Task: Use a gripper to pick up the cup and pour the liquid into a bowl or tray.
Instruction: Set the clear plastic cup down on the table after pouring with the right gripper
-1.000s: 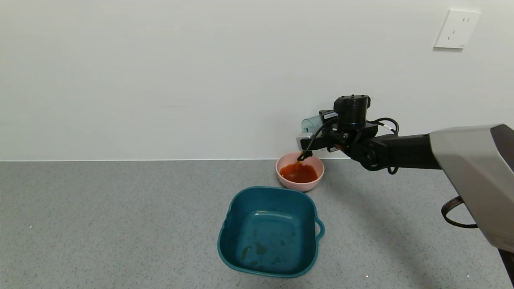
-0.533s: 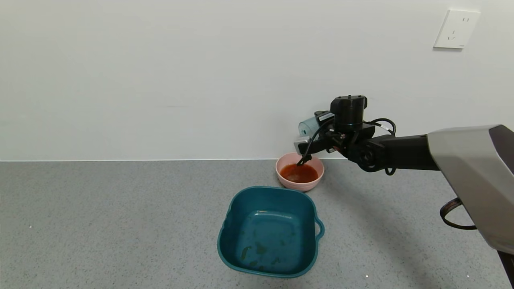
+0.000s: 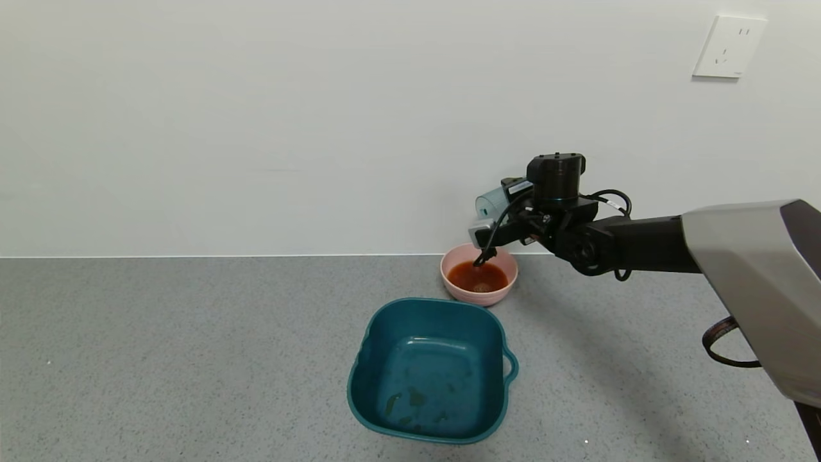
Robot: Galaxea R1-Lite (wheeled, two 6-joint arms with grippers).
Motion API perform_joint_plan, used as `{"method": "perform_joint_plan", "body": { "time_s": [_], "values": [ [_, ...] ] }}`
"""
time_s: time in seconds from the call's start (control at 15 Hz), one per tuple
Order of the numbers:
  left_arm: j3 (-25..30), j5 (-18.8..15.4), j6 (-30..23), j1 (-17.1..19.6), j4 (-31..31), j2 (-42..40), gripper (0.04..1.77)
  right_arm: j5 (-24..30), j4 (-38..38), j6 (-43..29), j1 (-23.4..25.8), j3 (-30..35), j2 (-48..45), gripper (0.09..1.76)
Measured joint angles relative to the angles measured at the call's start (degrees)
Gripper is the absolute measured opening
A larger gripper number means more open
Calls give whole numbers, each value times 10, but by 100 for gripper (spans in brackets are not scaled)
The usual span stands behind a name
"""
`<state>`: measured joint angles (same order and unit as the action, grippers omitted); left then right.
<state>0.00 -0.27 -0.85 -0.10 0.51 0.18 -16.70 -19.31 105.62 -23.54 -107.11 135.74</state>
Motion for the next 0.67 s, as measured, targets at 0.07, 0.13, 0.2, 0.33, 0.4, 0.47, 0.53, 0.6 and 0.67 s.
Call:
{"method": "perform_joint_plan", "body": {
  "time_s": [0.07, 0.13, 0.2, 0.33, 0.4, 0.47, 0.53, 0.6, 0.67],
  "values": [
    [0, 0, 0, 0, 0, 0, 172, 0, 4, -7, 0, 0, -1, 134],
    [0, 0, 0, 0, 0, 0, 172, 0, 7, -21, 0, 2, -3, 134],
    [0, 0, 0, 0, 0, 0, 172, -1, 10, -44, 0, 5, -5, 134],
    [0, 0, 0, 0, 0, 0, 172, -21, 13, -98, -4, 17, -10, 134],
    [0, 0, 0, 0, 0, 0, 172, -30, 20, -133, -7, 24, -14, 134],
    [0, 0, 0, 0, 0, 0, 172, -34, 38, -168, -10, 29, -19, 134],
    [0, 0, 0, 0, 0, 0, 172, -36, 66, -204, -11, 32, -25, 134],
    [0, 0, 0, 0, 0, 0, 172, -37, 94, -247, -11, 34, -33, 134],
    [0, 0, 0, 0, 0, 0, 172, -37, 117, -293, -12, 35, -41, 134]
  ]
}}
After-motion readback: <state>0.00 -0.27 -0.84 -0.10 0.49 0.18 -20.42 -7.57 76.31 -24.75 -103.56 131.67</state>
